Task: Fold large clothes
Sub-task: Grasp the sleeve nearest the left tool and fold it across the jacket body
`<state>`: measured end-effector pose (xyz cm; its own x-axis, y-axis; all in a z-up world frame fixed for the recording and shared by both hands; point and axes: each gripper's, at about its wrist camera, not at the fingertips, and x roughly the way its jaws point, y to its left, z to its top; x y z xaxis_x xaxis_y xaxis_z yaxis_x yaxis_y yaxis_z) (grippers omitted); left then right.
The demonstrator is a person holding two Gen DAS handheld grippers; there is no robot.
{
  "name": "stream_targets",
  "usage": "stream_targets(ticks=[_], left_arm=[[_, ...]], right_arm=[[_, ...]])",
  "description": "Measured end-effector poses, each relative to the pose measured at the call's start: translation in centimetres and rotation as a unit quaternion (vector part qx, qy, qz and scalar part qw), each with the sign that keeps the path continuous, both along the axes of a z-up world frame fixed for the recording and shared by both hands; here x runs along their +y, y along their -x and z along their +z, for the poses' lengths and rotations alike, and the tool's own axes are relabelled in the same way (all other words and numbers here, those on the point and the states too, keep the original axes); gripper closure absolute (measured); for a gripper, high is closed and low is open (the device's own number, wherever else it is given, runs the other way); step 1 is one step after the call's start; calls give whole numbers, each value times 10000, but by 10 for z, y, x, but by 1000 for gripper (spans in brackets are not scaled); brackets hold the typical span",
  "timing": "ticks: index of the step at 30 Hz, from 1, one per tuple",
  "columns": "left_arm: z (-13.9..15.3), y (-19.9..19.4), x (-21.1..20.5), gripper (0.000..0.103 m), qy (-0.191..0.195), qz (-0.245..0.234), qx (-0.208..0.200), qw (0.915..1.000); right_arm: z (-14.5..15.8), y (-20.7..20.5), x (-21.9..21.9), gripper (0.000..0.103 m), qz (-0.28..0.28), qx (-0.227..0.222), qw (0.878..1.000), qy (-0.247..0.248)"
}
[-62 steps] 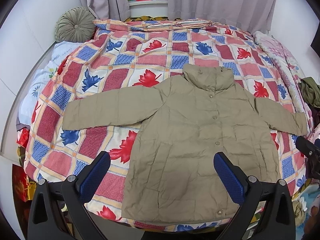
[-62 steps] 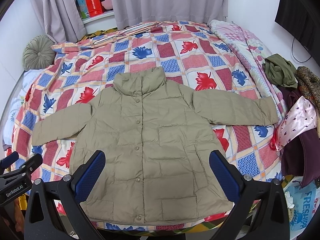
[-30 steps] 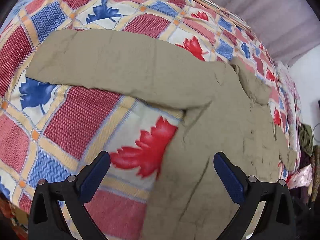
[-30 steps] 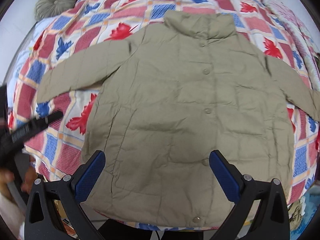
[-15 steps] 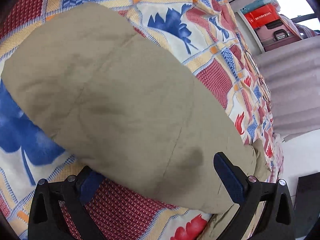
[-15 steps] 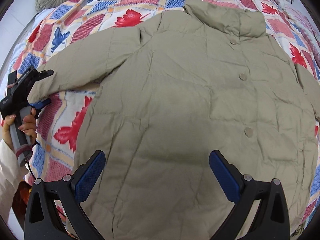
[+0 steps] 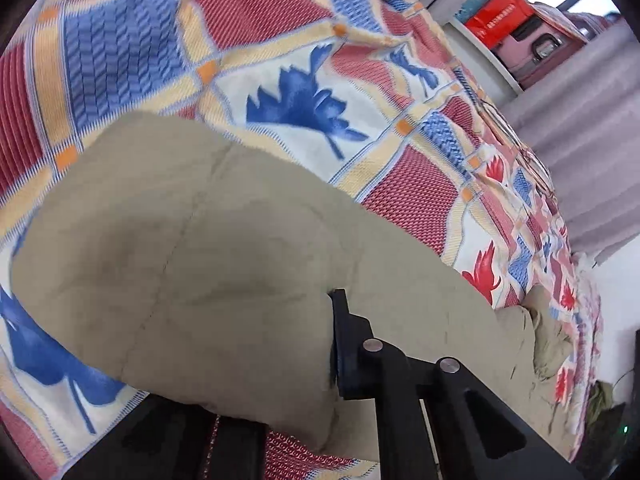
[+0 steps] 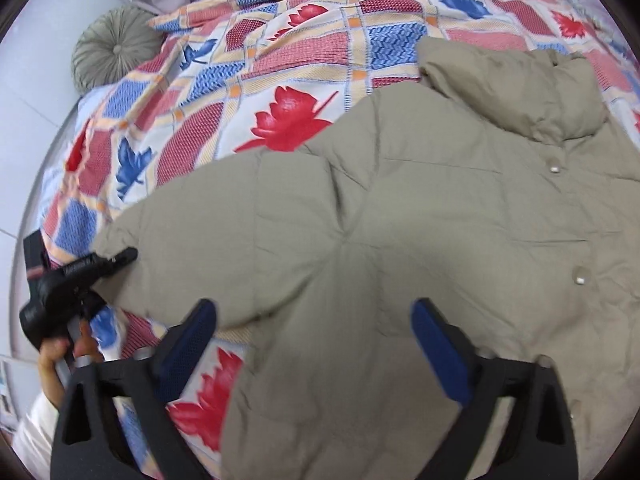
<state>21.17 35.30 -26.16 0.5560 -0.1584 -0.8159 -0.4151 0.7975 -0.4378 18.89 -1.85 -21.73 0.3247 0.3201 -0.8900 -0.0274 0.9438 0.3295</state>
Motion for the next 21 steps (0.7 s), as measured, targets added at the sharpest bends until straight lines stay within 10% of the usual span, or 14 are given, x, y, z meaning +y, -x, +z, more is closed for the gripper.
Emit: stream_targets(ticks=[2,12,21], left_arm=[[26,7,-7,95,-350,-182,-250,9989],[145,4,-134,95,-793,-2106,-1660,9601],[133,-19,-312,95,-556,-3343,-1532,9283]], right_arm=[[-15,-11,7,97,-20,224,9994,-269],[-70,-32,25,97,-26,780,9921,-984],[-29,4,-64,97,-258,688,9929,-934]])
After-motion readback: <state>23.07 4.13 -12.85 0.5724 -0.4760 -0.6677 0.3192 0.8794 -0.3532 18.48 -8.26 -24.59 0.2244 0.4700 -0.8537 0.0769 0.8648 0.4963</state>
